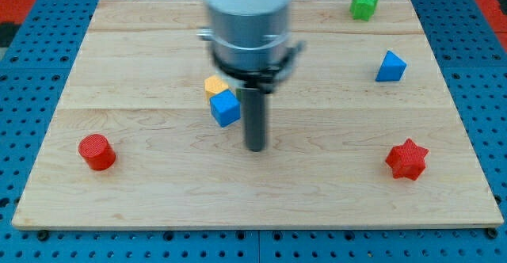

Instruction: Slide red star adjacent to the green circle

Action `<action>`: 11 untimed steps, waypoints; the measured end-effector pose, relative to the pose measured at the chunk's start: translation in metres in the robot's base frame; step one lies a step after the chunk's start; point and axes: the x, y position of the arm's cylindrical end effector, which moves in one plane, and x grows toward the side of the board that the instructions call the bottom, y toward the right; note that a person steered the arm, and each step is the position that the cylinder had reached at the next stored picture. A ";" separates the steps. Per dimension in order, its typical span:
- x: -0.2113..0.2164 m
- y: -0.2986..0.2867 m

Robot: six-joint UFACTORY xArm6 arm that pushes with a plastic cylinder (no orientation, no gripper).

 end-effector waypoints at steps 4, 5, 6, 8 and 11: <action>0.046 0.181; 0.008 0.154; -0.021 0.172; -0.054 0.147; -0.117 0.130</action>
